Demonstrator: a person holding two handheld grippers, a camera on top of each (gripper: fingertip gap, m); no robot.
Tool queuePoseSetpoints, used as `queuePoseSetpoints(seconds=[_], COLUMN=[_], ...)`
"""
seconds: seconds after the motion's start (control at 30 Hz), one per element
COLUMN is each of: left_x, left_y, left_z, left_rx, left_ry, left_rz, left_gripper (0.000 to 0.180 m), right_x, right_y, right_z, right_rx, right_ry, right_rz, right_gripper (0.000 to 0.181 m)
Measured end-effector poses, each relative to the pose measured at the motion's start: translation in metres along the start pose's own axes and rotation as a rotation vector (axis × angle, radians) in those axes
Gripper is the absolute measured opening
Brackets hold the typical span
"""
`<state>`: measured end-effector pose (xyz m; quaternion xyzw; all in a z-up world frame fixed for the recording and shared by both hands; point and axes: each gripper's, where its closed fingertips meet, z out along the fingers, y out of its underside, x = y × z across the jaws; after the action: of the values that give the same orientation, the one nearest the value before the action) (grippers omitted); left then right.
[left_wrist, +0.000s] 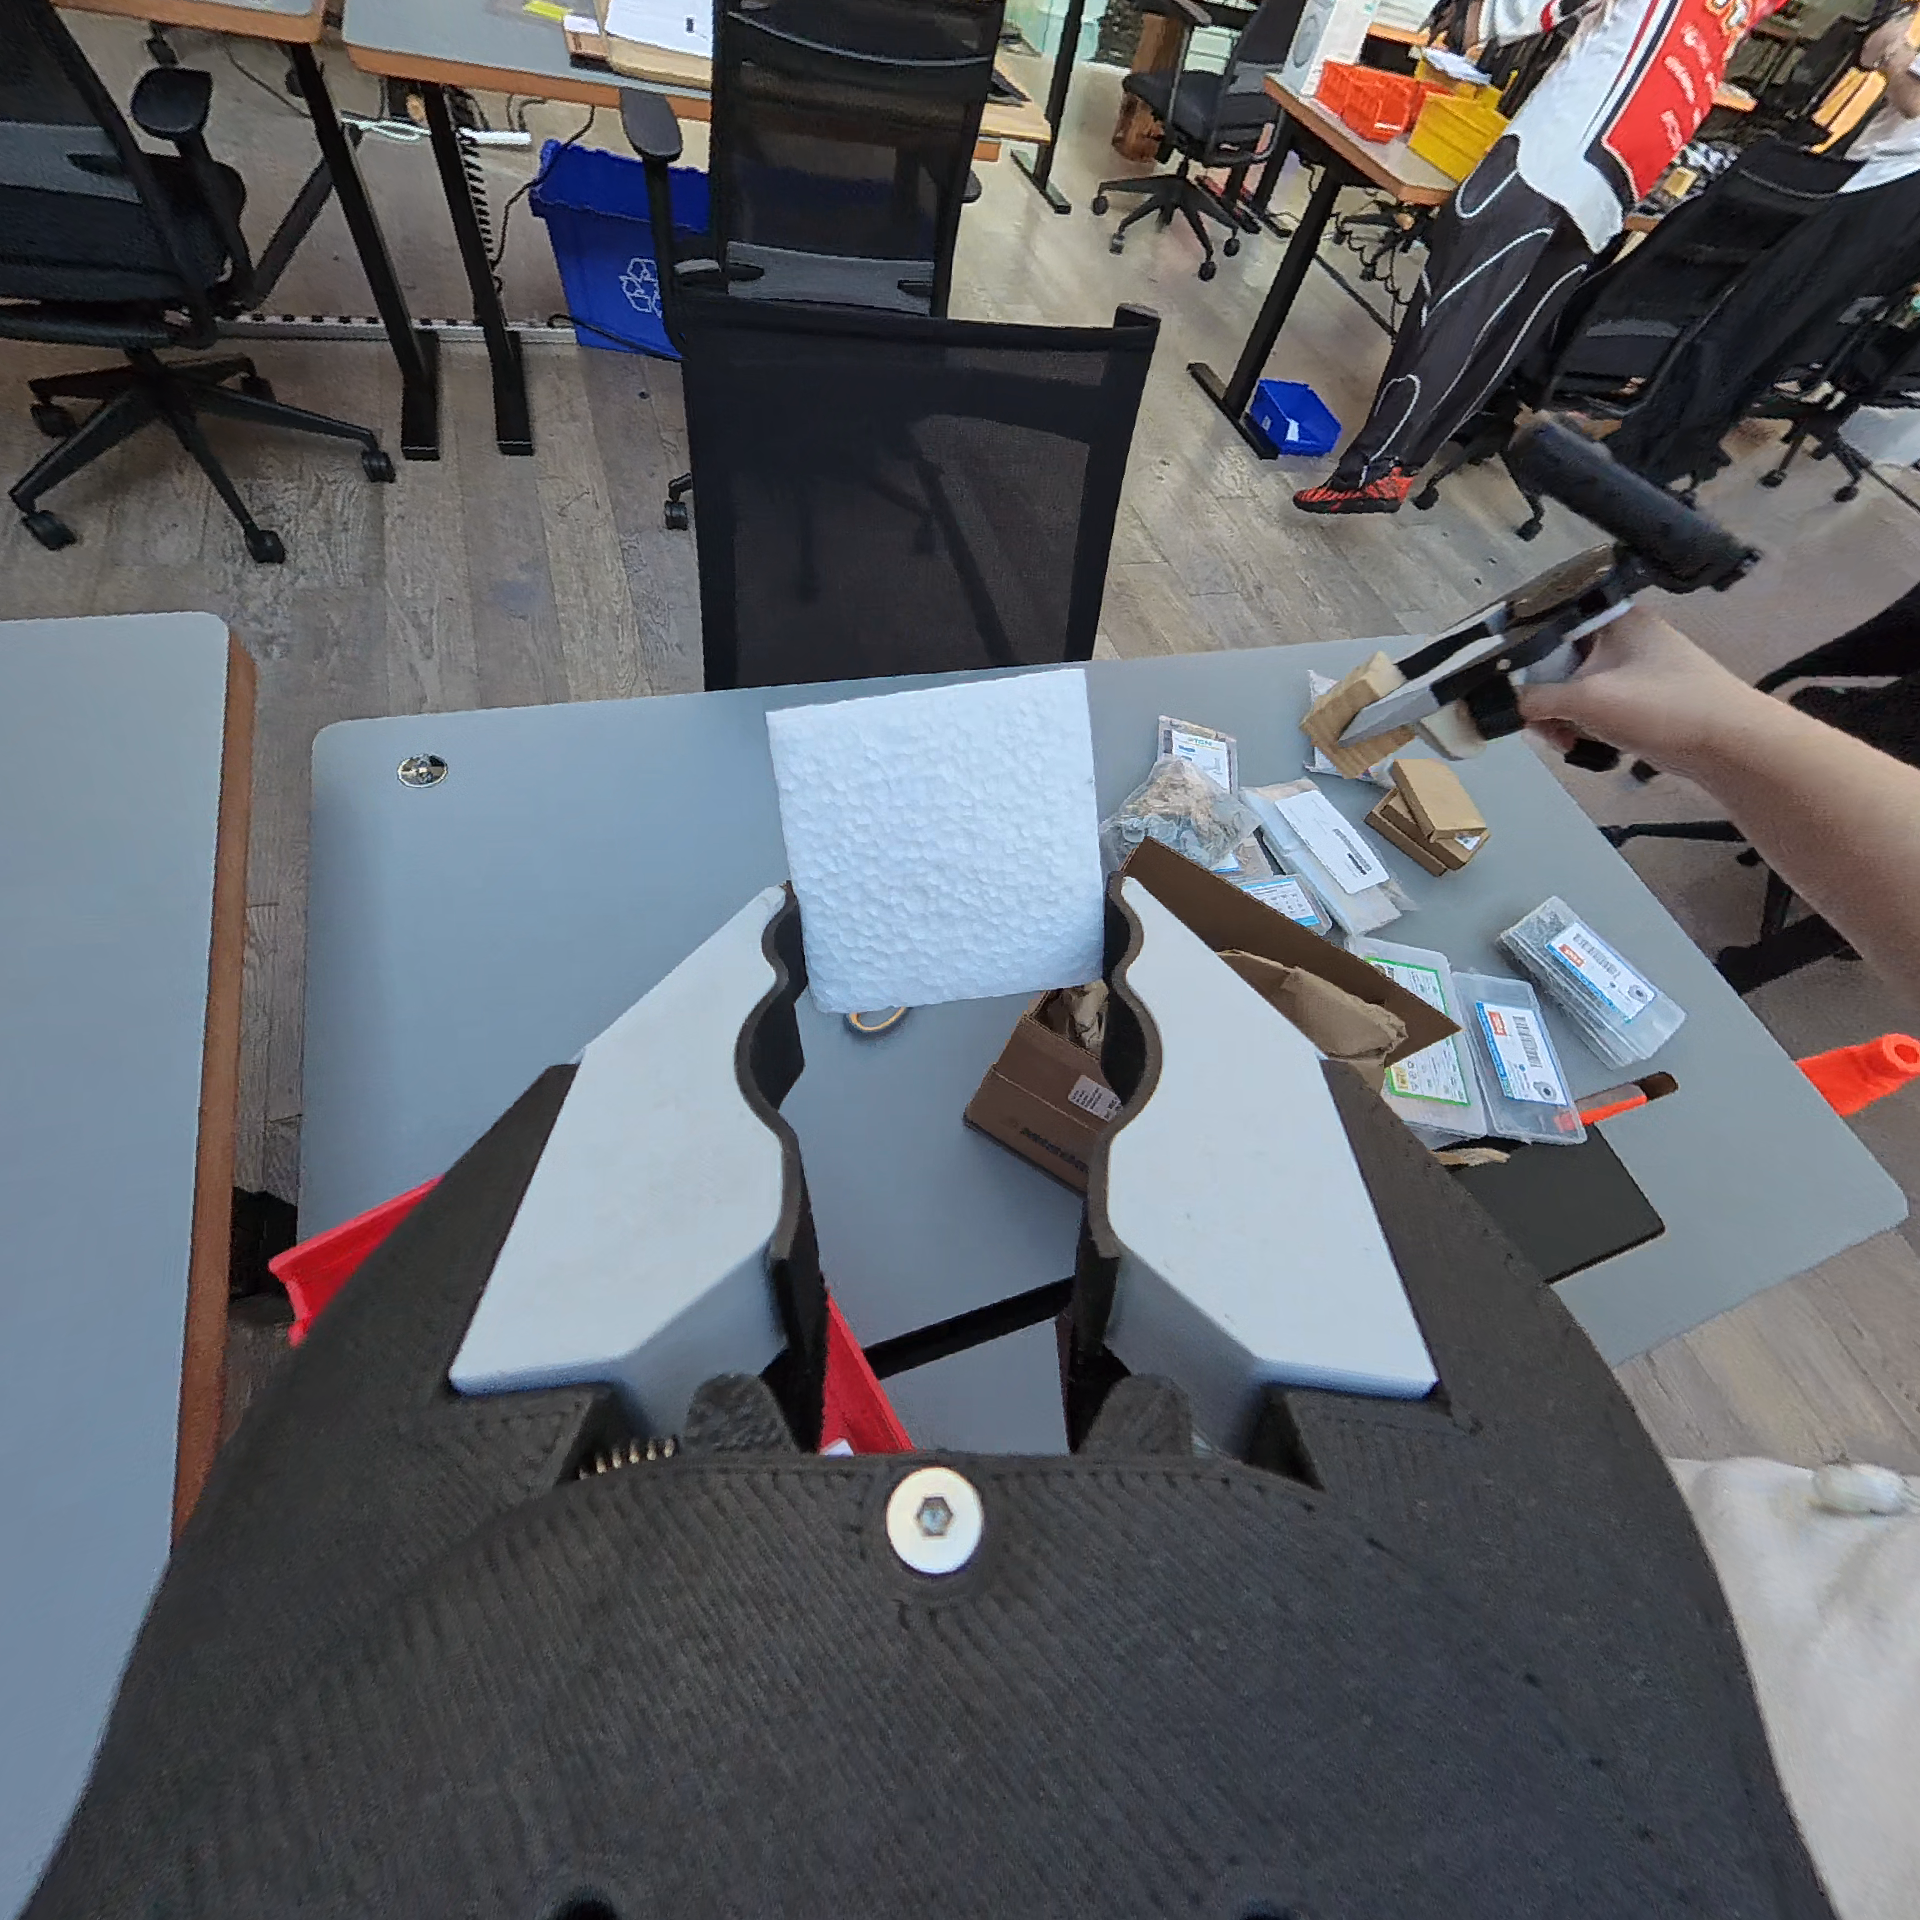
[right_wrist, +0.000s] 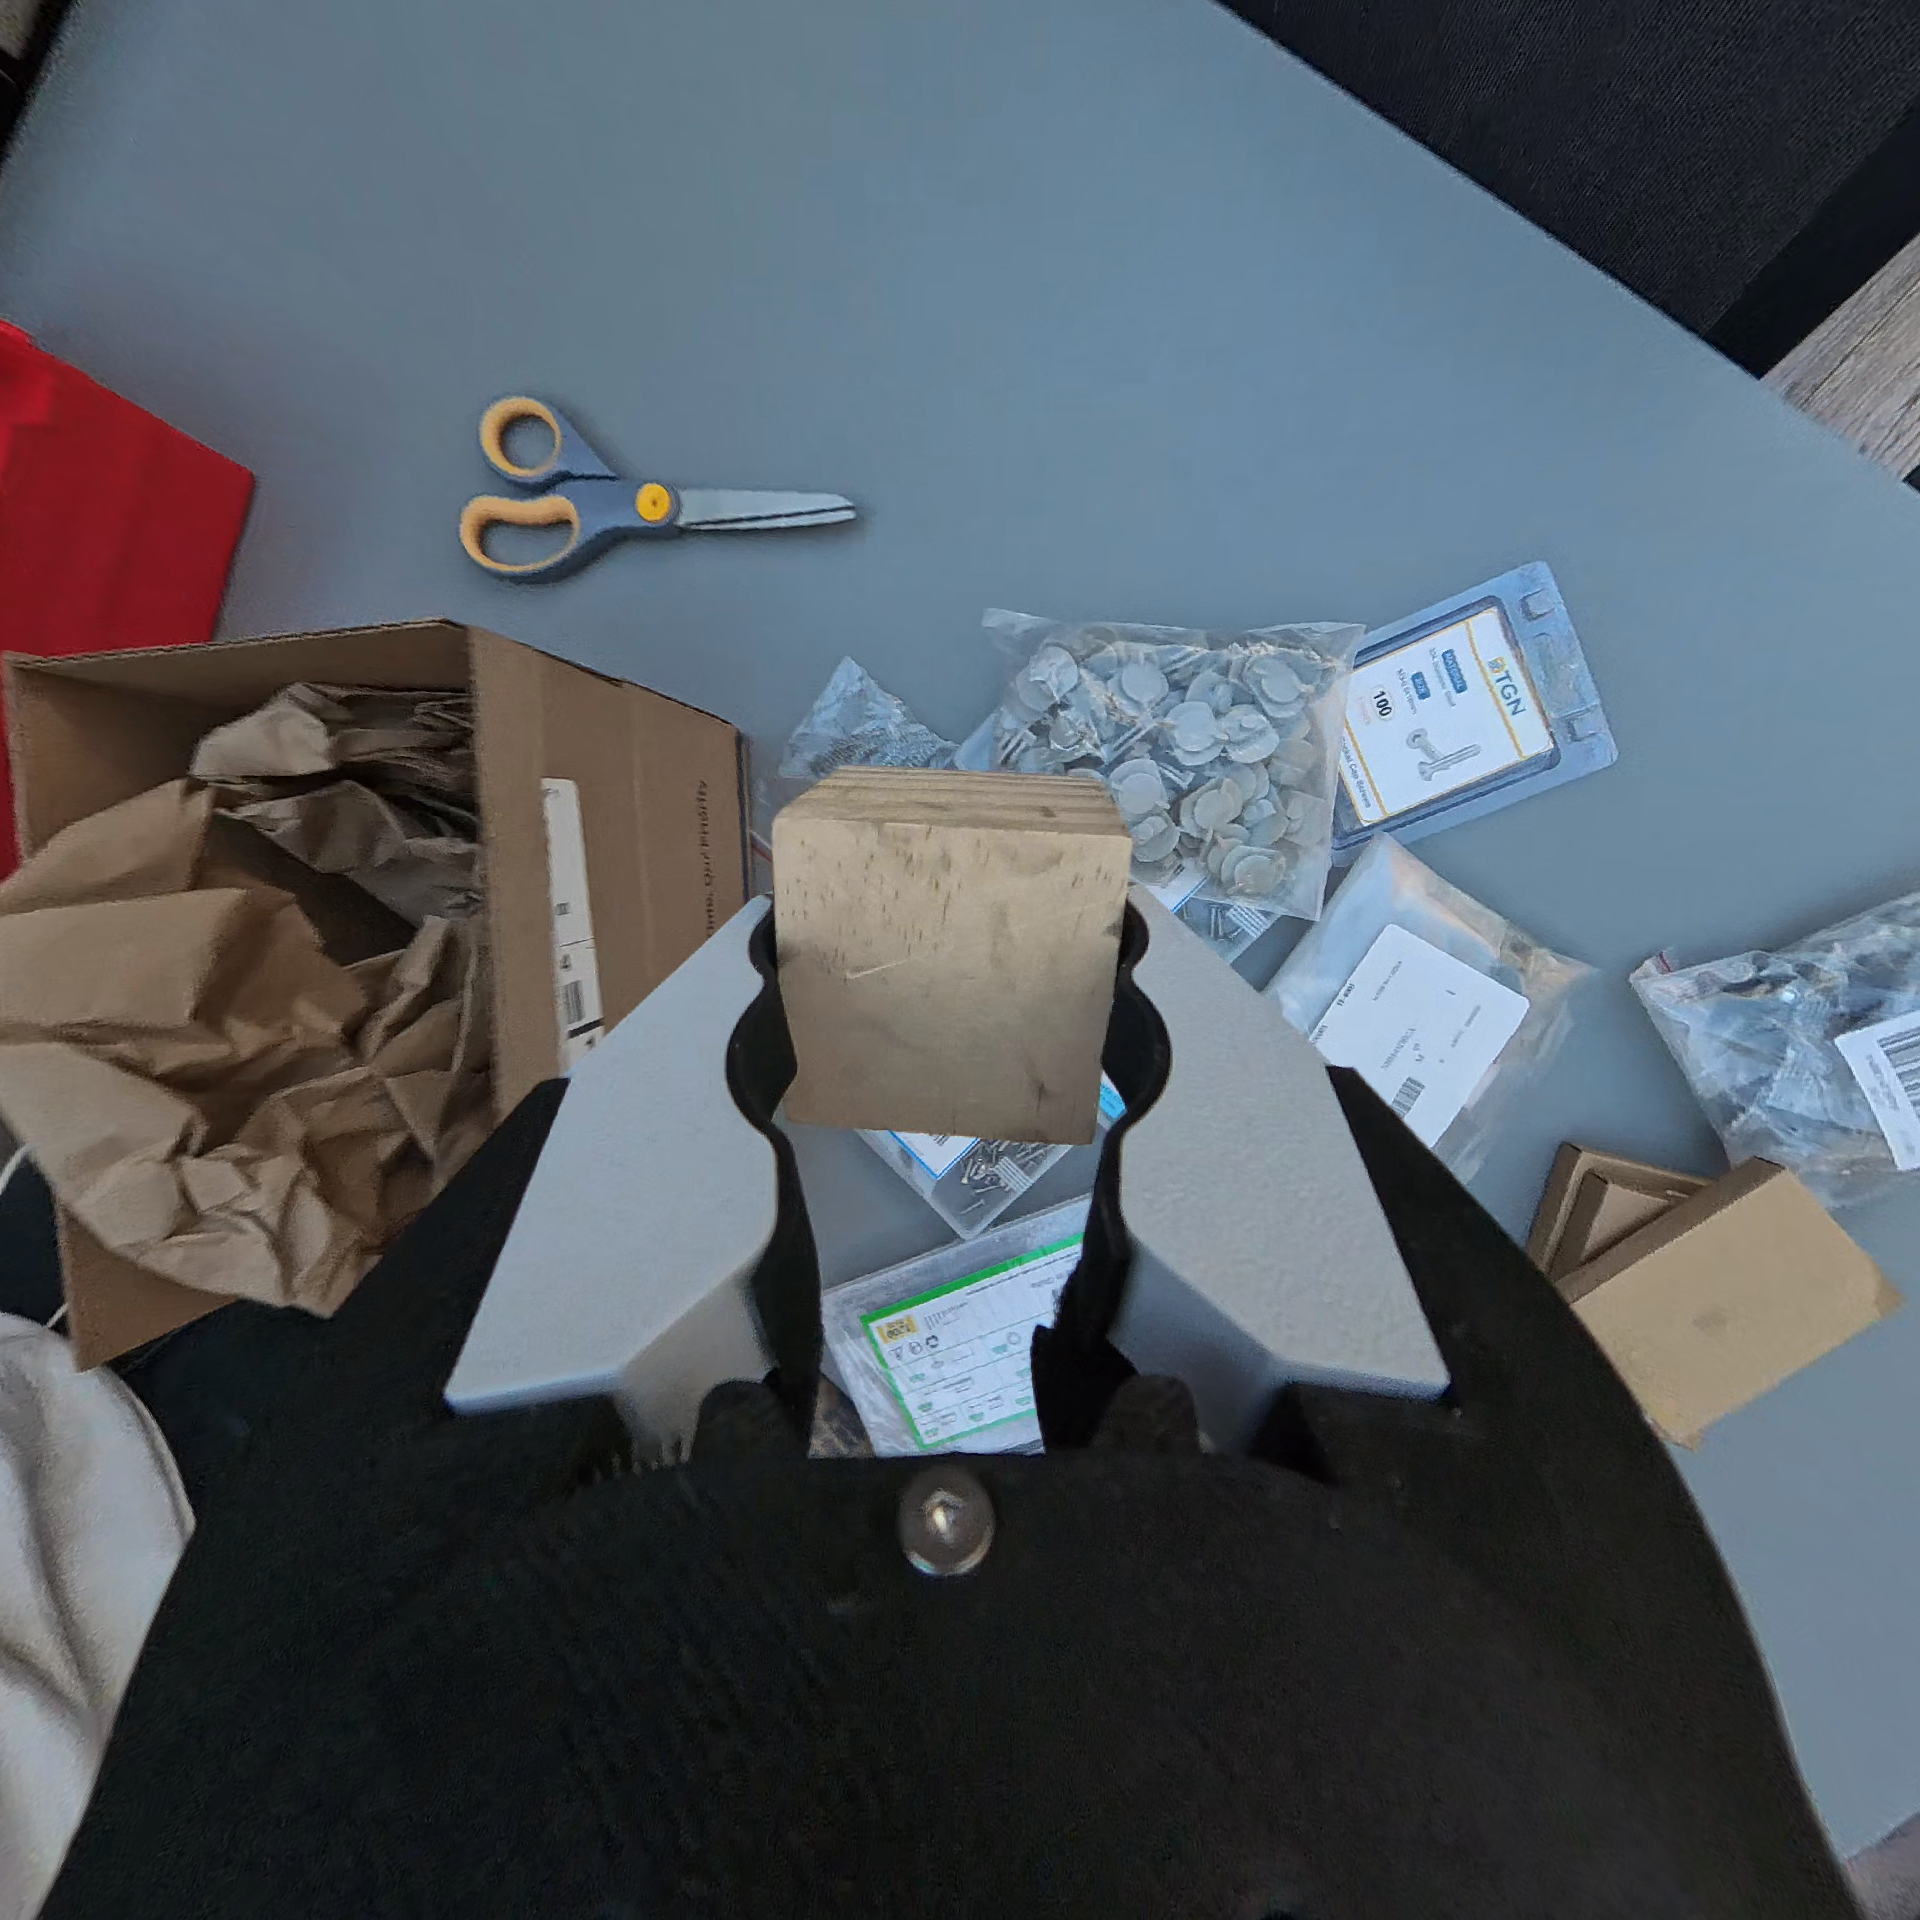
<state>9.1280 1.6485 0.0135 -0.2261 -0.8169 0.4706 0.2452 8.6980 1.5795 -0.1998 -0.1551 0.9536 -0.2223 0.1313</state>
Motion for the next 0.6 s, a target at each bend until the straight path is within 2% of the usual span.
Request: queuePoseSetpoints(seconds=[0.2,0.6], left_x=[0.018,0.021], left_y=[0.005,0.029], left_z=[-0.022,-0.038], left_rx=[-0.021,-0.027], left_ry=[-0.123,-0.200], left_rz=[-0.024,-0.136], left_gripper=[0.056,0.056], right_x=[0.040,0.058], right_y=[0.005,0.023], right_z=[0.087,0.152], right_rx=[-0.240,-0.421], right_ry=[0.008,0.066], right_rz=[-0.079,-0.217], right_gripper=[0.058,0.059])
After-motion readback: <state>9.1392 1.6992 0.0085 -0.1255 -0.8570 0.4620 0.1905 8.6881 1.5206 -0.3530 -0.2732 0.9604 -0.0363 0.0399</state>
